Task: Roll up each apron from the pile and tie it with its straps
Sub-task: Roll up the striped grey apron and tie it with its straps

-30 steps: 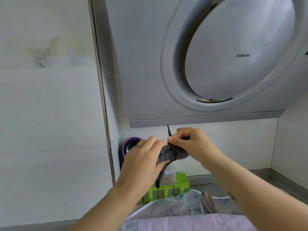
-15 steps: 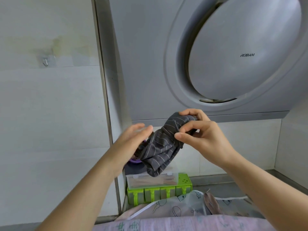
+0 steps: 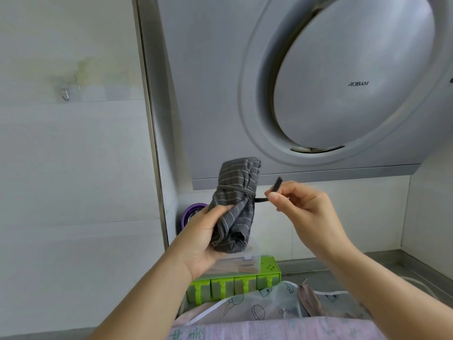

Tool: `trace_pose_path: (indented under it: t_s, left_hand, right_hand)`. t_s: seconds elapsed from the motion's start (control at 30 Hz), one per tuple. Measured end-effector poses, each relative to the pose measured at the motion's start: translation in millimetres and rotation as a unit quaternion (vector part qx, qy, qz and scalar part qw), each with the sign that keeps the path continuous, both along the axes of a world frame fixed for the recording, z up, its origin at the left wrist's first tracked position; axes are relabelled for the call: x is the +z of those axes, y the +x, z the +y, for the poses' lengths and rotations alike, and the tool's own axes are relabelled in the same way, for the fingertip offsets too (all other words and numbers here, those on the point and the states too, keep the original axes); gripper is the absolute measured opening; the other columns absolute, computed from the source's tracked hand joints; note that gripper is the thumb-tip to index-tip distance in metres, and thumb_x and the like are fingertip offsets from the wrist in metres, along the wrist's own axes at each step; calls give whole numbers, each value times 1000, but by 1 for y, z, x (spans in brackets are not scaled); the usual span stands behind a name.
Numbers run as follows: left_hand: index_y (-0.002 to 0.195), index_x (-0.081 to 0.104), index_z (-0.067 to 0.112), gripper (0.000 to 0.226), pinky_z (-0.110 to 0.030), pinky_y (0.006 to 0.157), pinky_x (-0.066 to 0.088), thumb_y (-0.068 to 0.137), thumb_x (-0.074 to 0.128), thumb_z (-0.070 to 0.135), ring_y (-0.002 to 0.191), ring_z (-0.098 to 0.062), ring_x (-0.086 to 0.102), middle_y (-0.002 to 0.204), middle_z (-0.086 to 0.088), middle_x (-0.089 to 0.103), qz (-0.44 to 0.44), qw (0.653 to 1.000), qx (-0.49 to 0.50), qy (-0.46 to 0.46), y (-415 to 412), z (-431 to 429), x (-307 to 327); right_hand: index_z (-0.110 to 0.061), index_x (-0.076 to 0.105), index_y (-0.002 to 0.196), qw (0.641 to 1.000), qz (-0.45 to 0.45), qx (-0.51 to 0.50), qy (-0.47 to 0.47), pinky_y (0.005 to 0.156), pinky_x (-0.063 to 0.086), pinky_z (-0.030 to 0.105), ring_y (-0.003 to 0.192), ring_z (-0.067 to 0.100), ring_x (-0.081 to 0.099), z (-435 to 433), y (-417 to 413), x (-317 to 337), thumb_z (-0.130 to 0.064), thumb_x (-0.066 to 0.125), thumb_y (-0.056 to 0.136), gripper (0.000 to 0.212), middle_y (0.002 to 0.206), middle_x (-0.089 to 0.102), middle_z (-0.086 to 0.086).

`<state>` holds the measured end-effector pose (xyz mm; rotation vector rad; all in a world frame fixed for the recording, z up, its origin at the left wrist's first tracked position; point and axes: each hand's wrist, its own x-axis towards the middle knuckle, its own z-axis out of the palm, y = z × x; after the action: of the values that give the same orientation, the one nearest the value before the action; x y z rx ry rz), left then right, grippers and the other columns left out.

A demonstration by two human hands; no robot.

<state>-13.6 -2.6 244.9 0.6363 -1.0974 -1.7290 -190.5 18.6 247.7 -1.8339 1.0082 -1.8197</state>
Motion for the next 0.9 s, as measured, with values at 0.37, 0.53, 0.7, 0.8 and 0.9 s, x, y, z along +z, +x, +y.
trace_pose_path:
  t_s: [0.37,0.53,0.7,0.8,0.9]
  left_hand:
    - [121,59,26,36,-37,72,55,86,64,18,91,-22,69,101,-6,72,-118,977,107,-139,-6,8,-2]
    - [117,56,36,41,-56,84,54,77,68,33,93,-26,69,99,2,71,-180,942,177,-223,-22,13,6]
    - [116,51,39,47,-53,80,56,70,63,38,89,-20,69,95,10,69,-209,918,225,-251,-29,15,7]
    - [120,48,36,42,-51,81,56,83,66,25,91,-19,68,97,10,66,-209,912,239,-260,-30,16,10]
    - [119,46,35,40,-51,81,56,87,64,19,91,-18,67,96,12,65,-209,908,252,-262,-31,13,16]
  right_hand:
    - [-23,60,72,980,199,-5,-21,62,40,10,62,0,54,27,3,27,-21,66,86,15,65,61,-16]
    - [-32,61,70,985,127,-99,-68,63,44,18,65,6,55,18,12,33,-19,70,83,21,66,63,-11]
    - [-25,65,73,986,45,-135,-82,65,49,19,67,9,59,8,22,23,-13,73,81,16,71,66,-9]
    - [-23,66,72,989,10,-131,-73,65,50,19,64,8,59,2,24,22,-12,73,81,15,69,66,-7]
    - [-27,64,71,989,-26,-124,-73,65,48,16,62,5,57,-2,27,25,-10,73,81,21,67,64,-10]
